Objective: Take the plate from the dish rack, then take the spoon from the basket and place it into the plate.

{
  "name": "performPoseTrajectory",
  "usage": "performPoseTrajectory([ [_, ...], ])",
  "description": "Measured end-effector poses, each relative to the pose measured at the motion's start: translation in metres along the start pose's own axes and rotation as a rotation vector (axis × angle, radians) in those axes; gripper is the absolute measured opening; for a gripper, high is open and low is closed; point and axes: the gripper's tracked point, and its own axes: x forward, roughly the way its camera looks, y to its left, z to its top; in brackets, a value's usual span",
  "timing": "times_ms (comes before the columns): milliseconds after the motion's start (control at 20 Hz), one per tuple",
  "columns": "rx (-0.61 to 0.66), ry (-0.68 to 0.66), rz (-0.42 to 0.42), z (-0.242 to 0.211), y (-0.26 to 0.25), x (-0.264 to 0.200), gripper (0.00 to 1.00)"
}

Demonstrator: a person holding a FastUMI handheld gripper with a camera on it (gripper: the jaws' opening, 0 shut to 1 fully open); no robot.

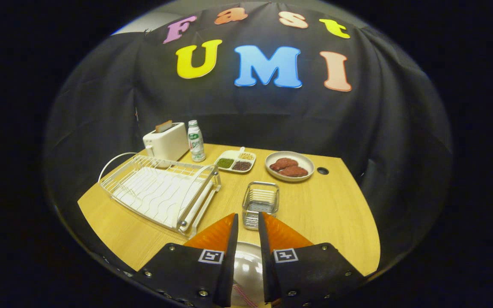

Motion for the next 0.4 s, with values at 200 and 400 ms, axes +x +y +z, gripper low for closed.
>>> performPoseTrajectory([
  [200, 0.016, -0.158, -0.09, 0.053, -0.038, -0.042, 0.28],
  [400, 0.077, -0.374, -0.141, 0.11, -0.063, -0.088, 0.28],
])
